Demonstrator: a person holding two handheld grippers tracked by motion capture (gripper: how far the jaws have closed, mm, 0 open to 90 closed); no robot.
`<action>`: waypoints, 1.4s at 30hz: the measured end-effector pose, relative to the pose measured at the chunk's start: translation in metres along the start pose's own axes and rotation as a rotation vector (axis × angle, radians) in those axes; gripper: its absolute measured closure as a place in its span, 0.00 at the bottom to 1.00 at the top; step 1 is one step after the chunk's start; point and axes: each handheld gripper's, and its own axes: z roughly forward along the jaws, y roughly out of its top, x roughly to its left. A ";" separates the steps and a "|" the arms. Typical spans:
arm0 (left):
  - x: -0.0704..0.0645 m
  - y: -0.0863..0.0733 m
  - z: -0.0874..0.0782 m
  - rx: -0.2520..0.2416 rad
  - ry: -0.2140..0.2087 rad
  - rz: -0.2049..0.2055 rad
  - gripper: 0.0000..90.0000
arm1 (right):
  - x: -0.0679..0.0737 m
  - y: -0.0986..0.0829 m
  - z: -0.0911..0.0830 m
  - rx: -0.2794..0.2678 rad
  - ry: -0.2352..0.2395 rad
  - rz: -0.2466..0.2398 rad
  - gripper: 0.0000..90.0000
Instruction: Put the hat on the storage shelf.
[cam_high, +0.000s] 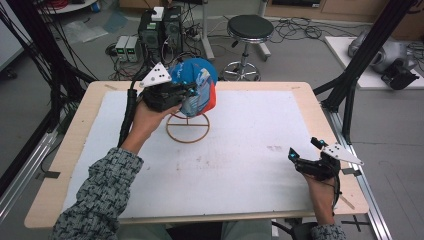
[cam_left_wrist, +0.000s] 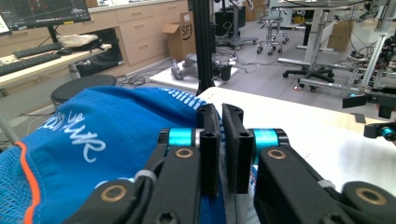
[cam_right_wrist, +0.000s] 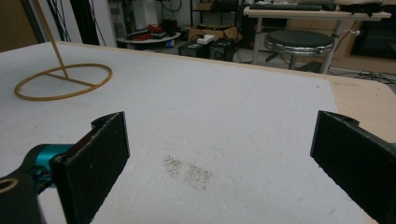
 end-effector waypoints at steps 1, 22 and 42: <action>0.000 0.000 0.000 -0.003 -0.002 0.001 0.89 | 0.000 0.000 0.000 0.001 0.000 0.000 0.04; 0.003 -0.002 -0.031 -0.070 0.011 0.005 0.64 | 0.001 0.000 0.000 -0.005 0.000 0.002 0.04; 0.019 -0.034 -0.116 -0.087 0.189 -0.041 0.56 | 0.001 0.001 -0.001 -0.012 -0.010 0.000 0.04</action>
